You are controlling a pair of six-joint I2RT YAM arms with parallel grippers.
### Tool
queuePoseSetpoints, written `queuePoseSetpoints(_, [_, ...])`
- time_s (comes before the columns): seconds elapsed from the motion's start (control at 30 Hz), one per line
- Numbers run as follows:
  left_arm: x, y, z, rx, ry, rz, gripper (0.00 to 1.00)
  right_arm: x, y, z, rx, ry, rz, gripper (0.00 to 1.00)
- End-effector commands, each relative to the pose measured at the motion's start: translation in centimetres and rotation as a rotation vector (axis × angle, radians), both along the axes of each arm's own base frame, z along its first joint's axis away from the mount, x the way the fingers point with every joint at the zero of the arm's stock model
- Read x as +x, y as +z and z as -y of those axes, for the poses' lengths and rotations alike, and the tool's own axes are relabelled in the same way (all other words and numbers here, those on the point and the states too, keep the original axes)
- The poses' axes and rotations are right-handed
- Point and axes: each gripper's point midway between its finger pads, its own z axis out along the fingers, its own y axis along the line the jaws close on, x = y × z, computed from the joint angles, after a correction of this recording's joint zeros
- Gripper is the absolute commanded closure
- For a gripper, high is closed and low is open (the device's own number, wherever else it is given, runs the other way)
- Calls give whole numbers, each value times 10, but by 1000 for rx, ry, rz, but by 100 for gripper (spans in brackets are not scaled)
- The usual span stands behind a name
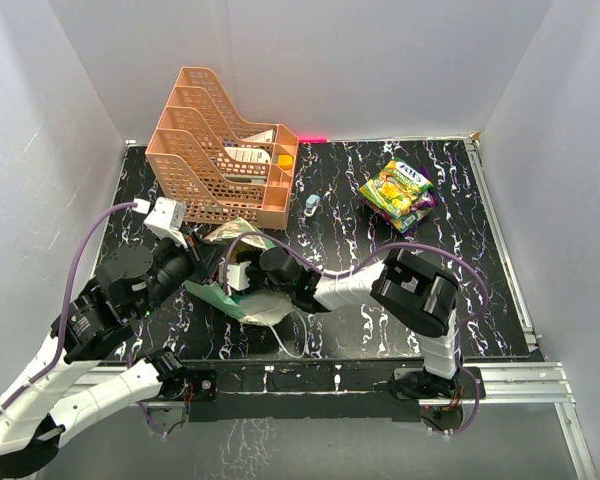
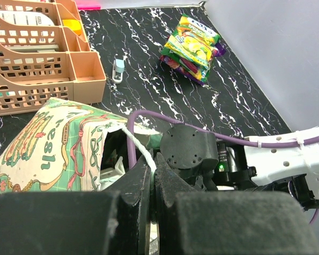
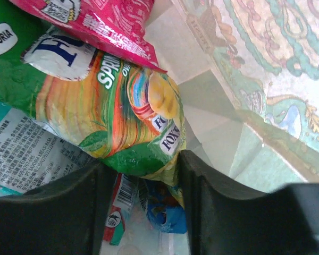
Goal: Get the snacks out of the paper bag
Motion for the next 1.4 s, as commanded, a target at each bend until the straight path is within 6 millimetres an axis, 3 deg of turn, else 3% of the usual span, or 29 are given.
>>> queuePoseSetpoints(0.0, [-4,19,-7,-51,12,40,100,9,26,-11,66,6,8,57])
queuePoseSetpoints(0.13, [-3,15,-10,-48,30,36,100,-3,39,-11,100,54,-10,77])
queuePoseSetpoints(0.37, [1,12,-9,-42,44,30,100,-36,66,-4,131,123,-63,93])
queuePoseSetpoints(0.43, [2,11,-9,-39,49,28,100,-49,78,2,156,142,-91,93])
queuePoseSetpoints(0.6, [5,10,-9,-40,64,20,100,-79,87,16,170,169,-218,93])
queuePoseSetpoints(0.8, [10,5,-9,-26,94,-2,100,-101,103,41,227,95,-402,93])
queuePoseSetpoints(1.0, [13,5,-9,-27,107,-5,100,-118,138,83,342,-17,-521,93])
queuePoseSetpoints(1.1, [15,3,-11,-20,128,-14,100,-135,159,108,377,-22,-570,93])
queuePoseSetpoints(1.2, [17,-1,-11,-15,140,-24,100,-153,187,137,412,1,-566,93])
queuePoseSetpoints(1.37, [20,-6,-9,-14,149,-36,100,-159,230,189,503,-65,-489,93])
